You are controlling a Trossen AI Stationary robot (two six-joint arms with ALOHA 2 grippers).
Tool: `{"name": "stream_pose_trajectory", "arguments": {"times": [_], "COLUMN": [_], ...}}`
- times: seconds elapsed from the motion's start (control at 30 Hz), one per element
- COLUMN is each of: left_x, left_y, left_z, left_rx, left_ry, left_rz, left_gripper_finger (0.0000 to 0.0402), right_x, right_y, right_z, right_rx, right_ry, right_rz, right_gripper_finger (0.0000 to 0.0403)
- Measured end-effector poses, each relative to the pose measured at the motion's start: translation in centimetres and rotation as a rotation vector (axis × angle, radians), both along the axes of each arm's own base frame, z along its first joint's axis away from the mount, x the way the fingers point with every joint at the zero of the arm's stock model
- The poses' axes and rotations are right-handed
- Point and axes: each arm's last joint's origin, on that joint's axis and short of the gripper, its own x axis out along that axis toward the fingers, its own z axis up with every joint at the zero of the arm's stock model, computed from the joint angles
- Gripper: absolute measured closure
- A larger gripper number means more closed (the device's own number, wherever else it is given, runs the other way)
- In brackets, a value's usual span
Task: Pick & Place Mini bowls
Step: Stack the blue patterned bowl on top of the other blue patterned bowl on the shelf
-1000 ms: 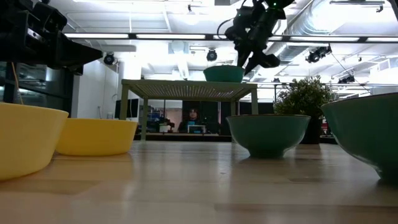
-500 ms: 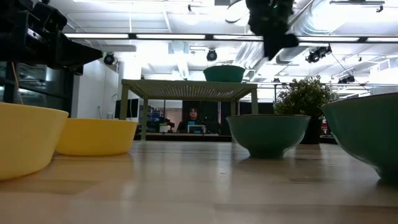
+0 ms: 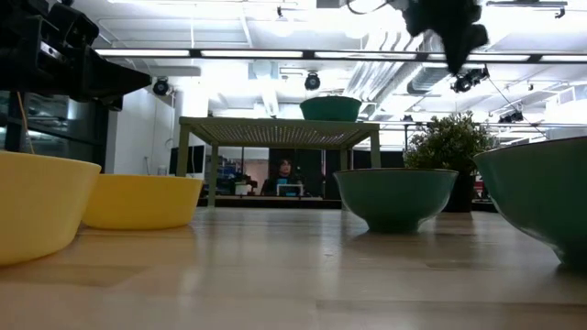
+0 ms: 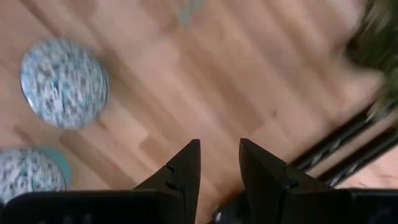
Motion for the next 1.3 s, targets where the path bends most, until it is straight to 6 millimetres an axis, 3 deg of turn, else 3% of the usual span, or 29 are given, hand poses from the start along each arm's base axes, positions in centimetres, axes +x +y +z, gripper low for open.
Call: {"name": "stream_pose_trajectory", "arguments": {"times": [0.27,0.5,0.77,1.07,1.3], "left_x": [0.0,0.0,0.0,0.0,0.0], "left_y": [0.0,0.0,0.0,0.0,0.0], "left_z": [0.0,0.0,0.0,0.0,0.0], "left_rx": [0.000,0.000,0.000,0.000,0.000], "left_ry": [0.000,0.000,0.000,0.000,0.000], "left_rz": [0.000,0.000,0.000,0.000,-0.001], "left_gripper_finger": [0.0395,0.0395,0.0395,0.0395,0.0395], "right_x": [-3.4,-5.5,-6.4,-6.8,-7.4], "right_y": [4.7,7.8,11.2,15.5,18.9], "right_z": [-4.5,-6.9,-8.5,-9.3,-11.1], "right_rx": [0.109,0.203,0.235,0.258,0.289], "right_ry": [0.036,0.072,0.126,0.049,-0.007], "right_rz": [-0.006,0.042,0.254,0.464,0.586], "right_gripper_finger": [0.0304,0.0304,0.0304,0.0304,0.0304]}}
